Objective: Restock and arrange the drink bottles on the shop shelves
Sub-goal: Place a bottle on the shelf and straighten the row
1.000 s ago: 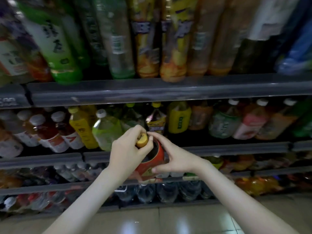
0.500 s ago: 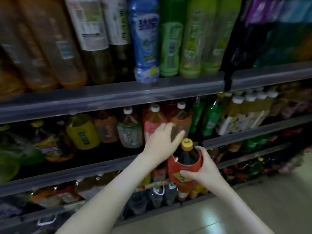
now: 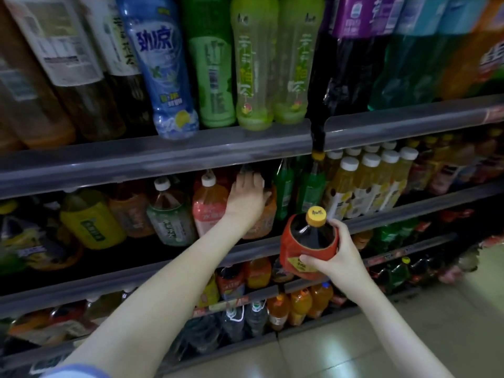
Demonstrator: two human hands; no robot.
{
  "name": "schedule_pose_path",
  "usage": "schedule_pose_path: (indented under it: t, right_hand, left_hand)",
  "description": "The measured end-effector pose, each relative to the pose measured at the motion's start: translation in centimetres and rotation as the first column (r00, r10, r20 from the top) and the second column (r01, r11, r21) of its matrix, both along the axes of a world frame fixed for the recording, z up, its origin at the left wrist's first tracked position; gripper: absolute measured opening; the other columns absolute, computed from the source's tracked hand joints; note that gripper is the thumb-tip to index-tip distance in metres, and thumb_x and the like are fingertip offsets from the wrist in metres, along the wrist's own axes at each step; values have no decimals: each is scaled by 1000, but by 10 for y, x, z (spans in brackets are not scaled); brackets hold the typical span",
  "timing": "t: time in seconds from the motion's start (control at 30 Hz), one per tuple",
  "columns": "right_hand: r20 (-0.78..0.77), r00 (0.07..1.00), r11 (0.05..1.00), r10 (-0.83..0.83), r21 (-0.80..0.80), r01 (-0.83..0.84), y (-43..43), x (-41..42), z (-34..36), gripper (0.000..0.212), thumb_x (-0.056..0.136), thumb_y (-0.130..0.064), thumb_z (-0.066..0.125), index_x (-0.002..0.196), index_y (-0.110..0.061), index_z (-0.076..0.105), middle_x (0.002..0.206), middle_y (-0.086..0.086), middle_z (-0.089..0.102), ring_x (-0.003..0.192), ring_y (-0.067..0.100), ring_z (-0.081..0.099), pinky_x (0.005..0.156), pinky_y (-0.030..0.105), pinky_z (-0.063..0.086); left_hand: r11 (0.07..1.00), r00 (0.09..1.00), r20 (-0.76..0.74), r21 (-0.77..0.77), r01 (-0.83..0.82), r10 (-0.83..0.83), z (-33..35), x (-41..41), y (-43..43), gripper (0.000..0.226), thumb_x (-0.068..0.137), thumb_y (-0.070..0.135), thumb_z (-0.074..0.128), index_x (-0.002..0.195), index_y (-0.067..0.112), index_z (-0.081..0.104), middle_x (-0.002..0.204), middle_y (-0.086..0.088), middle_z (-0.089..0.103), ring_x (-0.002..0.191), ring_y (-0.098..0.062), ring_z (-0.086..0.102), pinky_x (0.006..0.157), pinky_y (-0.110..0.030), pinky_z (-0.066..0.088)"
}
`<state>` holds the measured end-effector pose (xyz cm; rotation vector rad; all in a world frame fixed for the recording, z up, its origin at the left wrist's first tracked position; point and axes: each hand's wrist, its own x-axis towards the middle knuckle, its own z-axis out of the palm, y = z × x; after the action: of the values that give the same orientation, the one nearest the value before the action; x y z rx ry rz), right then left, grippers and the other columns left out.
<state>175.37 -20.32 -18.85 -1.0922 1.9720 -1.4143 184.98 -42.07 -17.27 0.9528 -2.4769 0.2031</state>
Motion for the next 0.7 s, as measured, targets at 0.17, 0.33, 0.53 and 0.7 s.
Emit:
schedule_pose_path:
  t: [0.17,0.33,0.53,0.7]
  right_hand:
    - [21,1000,999,17,-29,-17,-10,-15,0,84,65,-13,87,125,-36,33,120,-15,47,114,12,48,94,28,40]
    - [4,1000,999,23,-33,-23,-32,-29,5,86,65,-15,87,125,-39,30,123,-9,45,116,16,47,95,32,41]
    - [-57,992,994,110,3,-110,-52,-36,11,89,65,-20,88,130,-38,30,126,-10,45,116,12,48,98,33,43]
    - [-59,982,983,177,-30,-179,-82,-18,11,89,64,-15,88,135,-26,33,125,-8,48,115,11,49,96,29,41]
  left_hand:
    - [971,999,38,-241,8,1,1,36,17,47,70,40,76,94,2,61,47,-5,54,30,-19,49,32,-14,21]
    - [972,977,-152,-206,115,-148,-5,61,30,37,80,29,73,97,4,51,51,-4,51,37,-18,47,37,-18,19]
    - [980,884,-447,-191,56,-137,43,89,50,30,89,33,52,95,6,61,54,3,52,44,-12,50,43,-18,28]
    - [998,851,-523,-50,27,-49,59,137,60,20,89,37,48,97,18,47,53,16,35,45,-6,35,41,-15,21]
